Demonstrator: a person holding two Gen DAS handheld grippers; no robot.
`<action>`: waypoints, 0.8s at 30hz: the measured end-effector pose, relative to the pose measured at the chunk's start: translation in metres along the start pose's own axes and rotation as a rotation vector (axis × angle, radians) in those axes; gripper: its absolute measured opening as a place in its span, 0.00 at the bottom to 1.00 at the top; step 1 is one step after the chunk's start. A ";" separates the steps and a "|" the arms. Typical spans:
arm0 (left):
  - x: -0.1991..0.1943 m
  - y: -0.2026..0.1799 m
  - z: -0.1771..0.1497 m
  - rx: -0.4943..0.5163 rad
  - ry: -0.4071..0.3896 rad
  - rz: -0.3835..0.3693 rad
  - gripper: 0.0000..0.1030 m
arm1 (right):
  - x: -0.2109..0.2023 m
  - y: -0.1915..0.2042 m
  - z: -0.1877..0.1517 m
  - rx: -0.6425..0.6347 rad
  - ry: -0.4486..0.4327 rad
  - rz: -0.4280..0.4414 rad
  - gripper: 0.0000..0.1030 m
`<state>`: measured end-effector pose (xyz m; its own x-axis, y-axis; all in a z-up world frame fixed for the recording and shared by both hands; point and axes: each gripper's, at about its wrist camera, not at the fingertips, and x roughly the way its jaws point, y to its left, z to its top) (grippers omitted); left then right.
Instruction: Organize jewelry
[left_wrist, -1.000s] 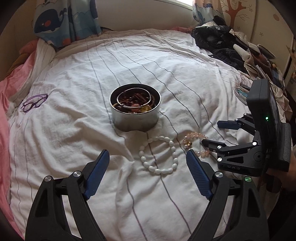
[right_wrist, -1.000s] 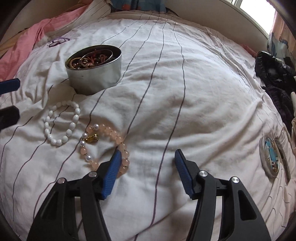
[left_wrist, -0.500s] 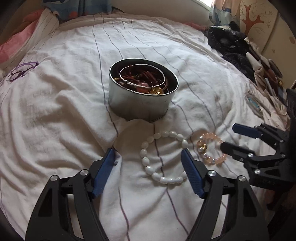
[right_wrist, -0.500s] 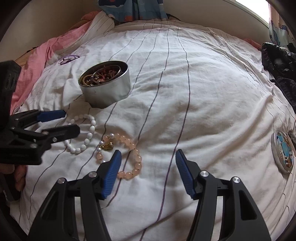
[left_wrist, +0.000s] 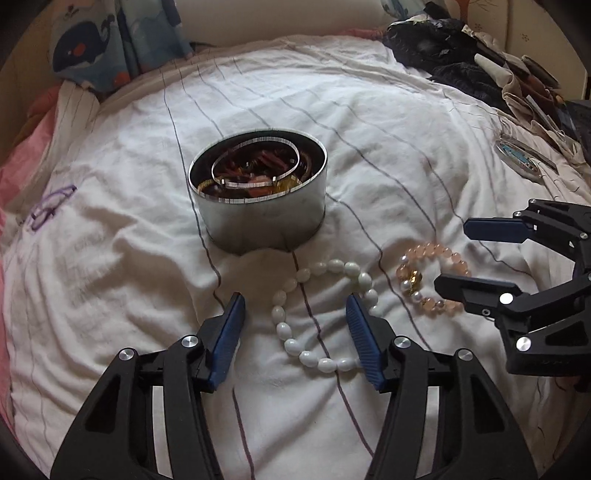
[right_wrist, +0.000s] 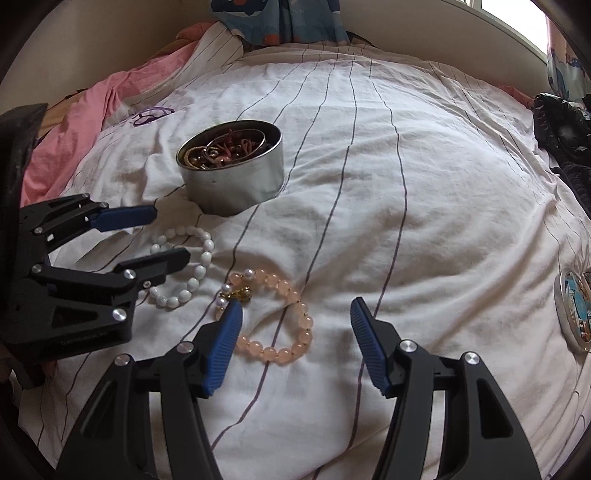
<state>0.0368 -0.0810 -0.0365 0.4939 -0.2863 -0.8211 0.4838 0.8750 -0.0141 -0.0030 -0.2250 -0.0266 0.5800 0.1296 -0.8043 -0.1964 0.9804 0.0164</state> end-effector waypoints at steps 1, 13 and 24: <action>0.001 0.005 -0.001 -0.021 0.006 -0.019 0.36 | 0.000 0.000 0.000 -0.002 0.000 0.003 0.57; -0.015 0.038 -0.015 -0.075 0.006 0.038 0.07 | 0.014 0.019 -0.003 -0.056 0.038 0.114 0.58; -0.008 0.037 -0.016 -0.081 0.032 -0.003 0.09 | 0.015 -0.007 0.000 0.086 0.034 0.108 0.51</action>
<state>0.0387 -0.0402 -0.0398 0.4686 -0.2777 -0.8386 0.4251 0.9031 -0.0615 0.0070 -0.2297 -0.0391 0.5315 0.2311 -0.8149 -0.1868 0.9703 0.1533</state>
